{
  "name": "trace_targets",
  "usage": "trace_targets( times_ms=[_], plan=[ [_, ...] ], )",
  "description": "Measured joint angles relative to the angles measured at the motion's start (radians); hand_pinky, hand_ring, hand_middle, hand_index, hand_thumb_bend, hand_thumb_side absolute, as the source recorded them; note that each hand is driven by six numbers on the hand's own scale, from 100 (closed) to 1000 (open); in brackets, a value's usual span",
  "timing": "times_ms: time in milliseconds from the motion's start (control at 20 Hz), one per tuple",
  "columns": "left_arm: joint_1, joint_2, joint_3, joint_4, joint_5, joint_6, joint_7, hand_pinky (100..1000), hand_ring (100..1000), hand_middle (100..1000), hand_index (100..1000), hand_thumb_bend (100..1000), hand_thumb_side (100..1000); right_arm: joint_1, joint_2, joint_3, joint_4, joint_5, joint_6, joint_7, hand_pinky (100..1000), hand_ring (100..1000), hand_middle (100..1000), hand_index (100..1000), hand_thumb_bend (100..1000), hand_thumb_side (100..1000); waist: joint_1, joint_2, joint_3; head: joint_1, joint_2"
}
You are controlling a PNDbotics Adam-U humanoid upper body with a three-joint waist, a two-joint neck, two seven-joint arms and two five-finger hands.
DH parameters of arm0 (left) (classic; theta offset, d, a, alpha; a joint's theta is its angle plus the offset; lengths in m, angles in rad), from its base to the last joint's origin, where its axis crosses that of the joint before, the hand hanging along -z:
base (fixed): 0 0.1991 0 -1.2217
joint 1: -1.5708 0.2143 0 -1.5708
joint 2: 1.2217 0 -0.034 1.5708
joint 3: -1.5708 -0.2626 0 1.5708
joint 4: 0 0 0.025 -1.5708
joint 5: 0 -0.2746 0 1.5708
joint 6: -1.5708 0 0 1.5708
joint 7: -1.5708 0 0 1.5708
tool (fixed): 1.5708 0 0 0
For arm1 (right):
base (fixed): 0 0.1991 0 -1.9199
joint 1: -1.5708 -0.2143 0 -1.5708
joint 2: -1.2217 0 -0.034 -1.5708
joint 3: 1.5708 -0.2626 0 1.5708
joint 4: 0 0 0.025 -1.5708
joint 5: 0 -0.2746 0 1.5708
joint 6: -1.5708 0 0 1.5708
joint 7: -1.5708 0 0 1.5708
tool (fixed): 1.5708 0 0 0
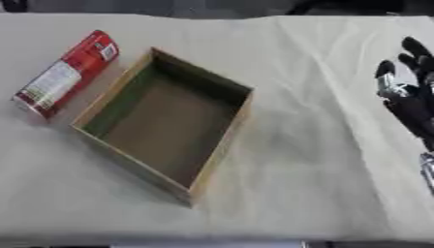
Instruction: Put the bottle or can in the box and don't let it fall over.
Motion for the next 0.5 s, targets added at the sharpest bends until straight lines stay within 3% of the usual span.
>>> trace_targets(
  times_ms=[500],
  plan=[
    [-0.082,0.036,-0.044,0.070,0.021,0.021,-0.015,530,865,1000,799,264,770,0.000,0.000,0.000,0.000,0.000,0.000,0.001,572,1000,1000,1000,100,639,-0.004,0.000,-0.005,0.009,0.000]
  ],
)
